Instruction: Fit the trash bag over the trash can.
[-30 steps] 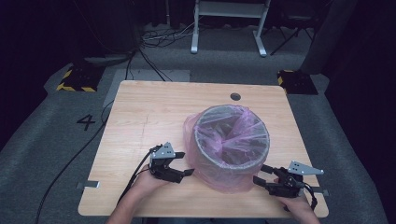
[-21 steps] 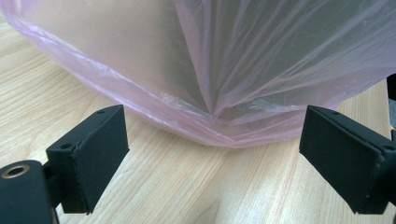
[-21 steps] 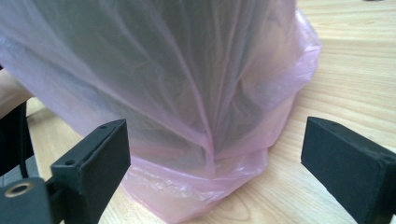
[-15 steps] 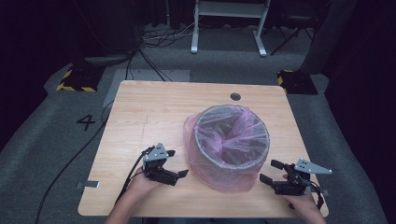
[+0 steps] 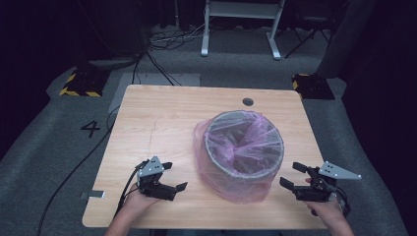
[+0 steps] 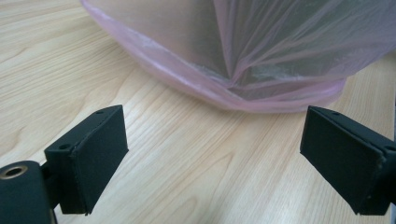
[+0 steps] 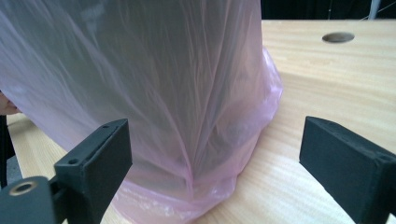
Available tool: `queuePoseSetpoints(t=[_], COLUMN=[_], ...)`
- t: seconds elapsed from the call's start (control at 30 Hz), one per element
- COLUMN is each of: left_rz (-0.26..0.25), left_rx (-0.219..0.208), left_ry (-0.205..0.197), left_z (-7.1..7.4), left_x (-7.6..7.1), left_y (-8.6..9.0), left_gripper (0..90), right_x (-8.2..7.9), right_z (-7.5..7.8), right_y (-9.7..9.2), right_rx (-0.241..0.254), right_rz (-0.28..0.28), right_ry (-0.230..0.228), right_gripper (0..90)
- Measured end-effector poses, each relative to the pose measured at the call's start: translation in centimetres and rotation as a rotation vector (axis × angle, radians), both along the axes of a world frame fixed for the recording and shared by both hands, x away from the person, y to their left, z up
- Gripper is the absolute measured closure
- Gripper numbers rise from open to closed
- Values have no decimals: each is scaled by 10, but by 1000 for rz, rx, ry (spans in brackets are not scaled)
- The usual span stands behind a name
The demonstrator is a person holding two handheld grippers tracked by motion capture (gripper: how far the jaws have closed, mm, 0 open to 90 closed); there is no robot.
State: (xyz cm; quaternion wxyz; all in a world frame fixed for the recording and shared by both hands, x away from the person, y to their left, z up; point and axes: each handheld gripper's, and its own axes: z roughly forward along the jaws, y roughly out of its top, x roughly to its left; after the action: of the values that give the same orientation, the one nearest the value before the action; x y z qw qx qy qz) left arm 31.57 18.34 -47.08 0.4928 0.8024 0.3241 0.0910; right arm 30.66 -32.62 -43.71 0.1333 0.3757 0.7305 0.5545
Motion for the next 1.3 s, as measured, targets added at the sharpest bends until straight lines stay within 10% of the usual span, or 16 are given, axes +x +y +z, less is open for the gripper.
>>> queuePoseSetpoints(t=[1.3], left_rz=[29], left_rx=[8], left_ry=[27], left_z=[-18], left_x=[-17], left_y=[21], left_gripper=[75], right_x=[35], right_z=[108], right_y=[31], right_rx=[-40], right_rz=[45], right_ry=[-113], right_gripper=[88])
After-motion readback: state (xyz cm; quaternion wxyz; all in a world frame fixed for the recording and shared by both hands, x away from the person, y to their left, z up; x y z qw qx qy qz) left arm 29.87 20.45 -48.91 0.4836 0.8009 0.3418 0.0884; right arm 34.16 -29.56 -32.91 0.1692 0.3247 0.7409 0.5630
